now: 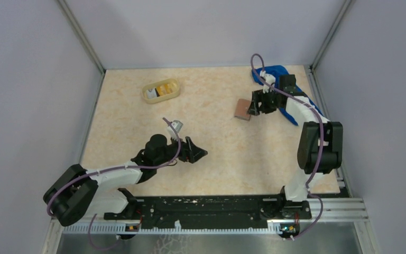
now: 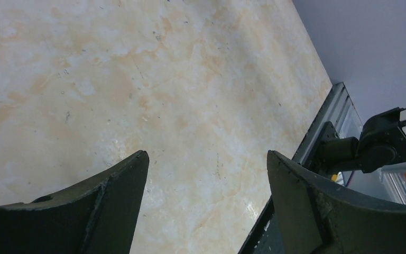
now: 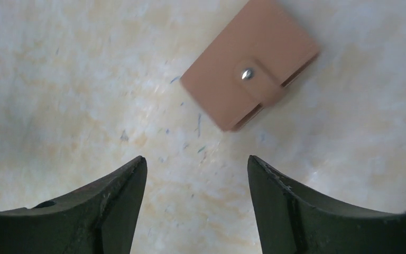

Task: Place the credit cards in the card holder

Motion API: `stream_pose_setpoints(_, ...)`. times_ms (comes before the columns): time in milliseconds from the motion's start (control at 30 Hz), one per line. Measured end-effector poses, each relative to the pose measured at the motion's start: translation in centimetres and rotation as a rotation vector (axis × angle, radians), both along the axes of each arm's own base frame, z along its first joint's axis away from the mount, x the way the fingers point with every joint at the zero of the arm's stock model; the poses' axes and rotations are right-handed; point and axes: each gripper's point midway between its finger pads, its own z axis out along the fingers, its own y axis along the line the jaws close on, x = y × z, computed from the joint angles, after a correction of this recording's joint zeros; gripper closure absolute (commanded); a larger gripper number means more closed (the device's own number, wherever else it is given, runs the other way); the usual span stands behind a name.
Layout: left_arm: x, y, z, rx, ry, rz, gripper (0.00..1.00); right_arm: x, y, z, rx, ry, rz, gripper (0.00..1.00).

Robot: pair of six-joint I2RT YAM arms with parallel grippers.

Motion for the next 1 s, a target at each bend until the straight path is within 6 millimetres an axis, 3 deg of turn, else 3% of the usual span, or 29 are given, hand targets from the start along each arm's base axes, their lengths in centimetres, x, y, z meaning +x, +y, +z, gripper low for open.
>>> stream_pose_setpoints(100, 0.5, 0.2, -0.1, 0.009, -0.015, 0.024, 0.11, 4.2, -0.6, 0.4, 0.029, -0.002, -0.131, 0.29)
stream_pose_setpoints(200, 0.8, 0.4, -0.2, 0.016, -0.021, 0.043, 0.11, 8.0, -0.5, -1.3, 0.069, 0.048, -0.226, 0.32)
stream_pose_setpoints(333, 0.8, 0.7, -0.1, 0.017, -0.028, 0.053, 0.11, 10.1, -0.5, -4.6, 0.09, 0.142, -0.298, 0.39)
stream_pose_setpoints(467, 0.4, 1.3, -0.2, 0.018, -0.03, 0.062, 0.12, 10.2, -0.3, -6.3, 0.101, 0.201, -0.325, 0.51)
stream_pose_setpoints(667, -0.1, 1.8, -0.2, 0.008, -0.036, 0.064, 0.12, 9.9, 0.8, -6.1, 0.143, 0.224, -0.277, 0.77)
stream_pose_setpoints(767, -0.4, 1.9, -0.4, 0.003, -0.034, 0.06, 0.13, 9.1, 1.8, -6.1, 0.155, 0.239, -0.225, 0.85)
stream_pose_setpoints(867, -0.6, 1.8, -0.9, -0.004, -0.022, 0.053, 0.13, 7.7, 3.6, -6.3, 0.16, 0.256, -0.15, 0.89)
stream_pose_setpoints(1000, -0.7, 1.4, -1.9, -0.014, 0.016, 0.047, 0.13, 4.0, 6.9, -6.9, 0.166, 0.295, -0.019, 0.92)
